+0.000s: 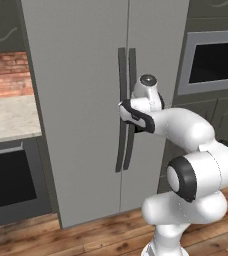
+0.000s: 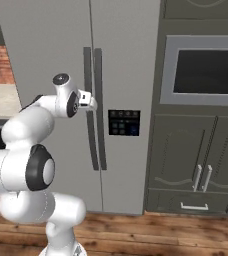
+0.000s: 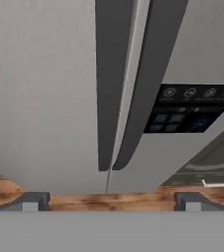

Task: Retrieve the steak from the fridge and place it on the saucepan with marinade on the stove.

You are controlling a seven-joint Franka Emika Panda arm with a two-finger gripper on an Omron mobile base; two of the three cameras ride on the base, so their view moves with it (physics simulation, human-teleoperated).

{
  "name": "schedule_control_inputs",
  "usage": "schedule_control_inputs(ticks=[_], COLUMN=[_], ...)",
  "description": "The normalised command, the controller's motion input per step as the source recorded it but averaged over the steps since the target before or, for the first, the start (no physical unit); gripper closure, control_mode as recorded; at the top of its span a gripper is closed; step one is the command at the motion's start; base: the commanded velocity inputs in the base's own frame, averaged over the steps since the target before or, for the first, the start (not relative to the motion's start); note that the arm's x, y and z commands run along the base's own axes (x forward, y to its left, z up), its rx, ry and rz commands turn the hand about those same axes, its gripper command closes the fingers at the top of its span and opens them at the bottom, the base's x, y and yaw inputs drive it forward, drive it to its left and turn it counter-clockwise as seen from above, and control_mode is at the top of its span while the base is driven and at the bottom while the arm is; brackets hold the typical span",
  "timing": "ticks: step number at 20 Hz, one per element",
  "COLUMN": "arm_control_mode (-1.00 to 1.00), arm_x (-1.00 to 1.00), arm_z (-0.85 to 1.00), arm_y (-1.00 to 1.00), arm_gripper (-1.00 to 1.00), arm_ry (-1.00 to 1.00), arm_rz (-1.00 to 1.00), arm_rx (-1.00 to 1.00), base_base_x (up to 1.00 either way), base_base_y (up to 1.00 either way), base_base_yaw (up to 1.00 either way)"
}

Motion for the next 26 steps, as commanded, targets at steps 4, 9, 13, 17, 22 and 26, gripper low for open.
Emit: schedule_control_inputs(ticks=[4,9,13,17,22,26], arm_control_mode=[-1.0,-1.0,-1.0,-1.0,-1.0,-1.0], arm_x=[0.33,0.35,0.37,0.35,0.33,0.27], arm_z=[-0.13,-0.12,-0.15,-0.16,-0.16,-0.15], arm_y=[0.0,0.0,0.0,0.0,0.0,0.0], arm_gripper=[-1.0,-1.0,-1.0,-1.0,-1.0,-1.0], arm_ry=[0.0,0.0,0.0,0.0,-0.01,-0.02], arm_rz=[0.0,0.0,0.0,0.0,0.0,0.0], arm_rx=[0.0,0.0,0.0,0.01,0.03,0.04], base_base_x=[0.0,0.0,0.0,0.0,0.0,0.0], base_base_y=[0.0,0.0,0.0,0.0,0.0,0.0], base_base_yaw=[0.0,0.0,0.0,0.0,0.0,0.0])
